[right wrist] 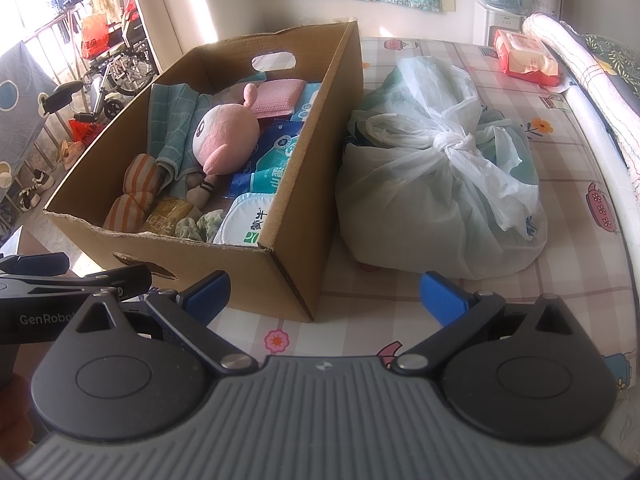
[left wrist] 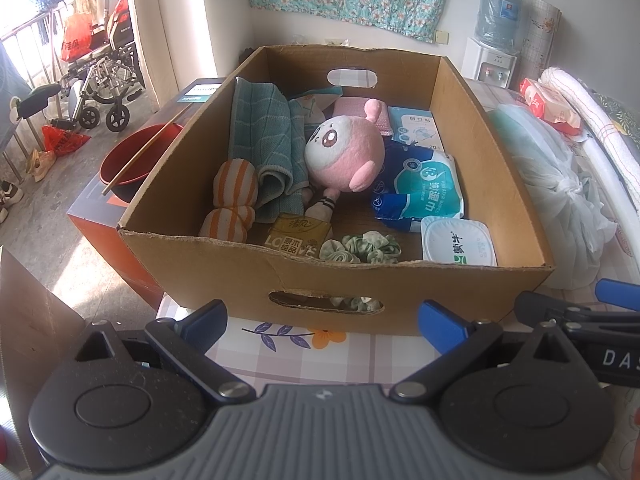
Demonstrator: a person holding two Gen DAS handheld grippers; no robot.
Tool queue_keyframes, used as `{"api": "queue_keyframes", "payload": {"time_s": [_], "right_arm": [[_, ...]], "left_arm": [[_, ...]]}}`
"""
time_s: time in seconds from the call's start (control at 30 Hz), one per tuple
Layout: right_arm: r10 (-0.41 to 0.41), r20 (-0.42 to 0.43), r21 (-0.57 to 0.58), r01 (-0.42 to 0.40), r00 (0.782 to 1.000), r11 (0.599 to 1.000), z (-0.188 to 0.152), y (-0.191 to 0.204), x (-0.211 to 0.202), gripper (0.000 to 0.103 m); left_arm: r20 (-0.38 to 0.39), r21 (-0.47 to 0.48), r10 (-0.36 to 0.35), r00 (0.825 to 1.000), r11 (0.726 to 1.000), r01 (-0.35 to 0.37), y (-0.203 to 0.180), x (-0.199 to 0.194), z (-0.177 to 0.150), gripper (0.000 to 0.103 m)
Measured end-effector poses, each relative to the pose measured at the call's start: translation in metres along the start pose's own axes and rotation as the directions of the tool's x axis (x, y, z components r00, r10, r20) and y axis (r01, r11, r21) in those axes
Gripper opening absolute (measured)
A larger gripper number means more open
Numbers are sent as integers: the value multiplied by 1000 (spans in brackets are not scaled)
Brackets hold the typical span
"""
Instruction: Organize soft objects
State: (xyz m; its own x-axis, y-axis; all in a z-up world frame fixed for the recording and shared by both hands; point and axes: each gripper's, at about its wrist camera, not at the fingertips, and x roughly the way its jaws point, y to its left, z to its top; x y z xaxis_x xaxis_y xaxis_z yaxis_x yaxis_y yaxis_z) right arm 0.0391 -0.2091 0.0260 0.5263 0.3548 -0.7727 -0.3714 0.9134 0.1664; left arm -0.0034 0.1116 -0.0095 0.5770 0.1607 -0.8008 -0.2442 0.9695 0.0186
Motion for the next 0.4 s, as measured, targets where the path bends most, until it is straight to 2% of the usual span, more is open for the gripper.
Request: {"api": "queue_keyframes", "payload": {"time_s": [0.4], "right_arm": [[0, -1, -2, 0, 1000, 1000, 0, 2, -1, 102]], "left_arm": [[-1, -4, 3, 1000, 1000, -3, 2, -1, -4, 102]]}}
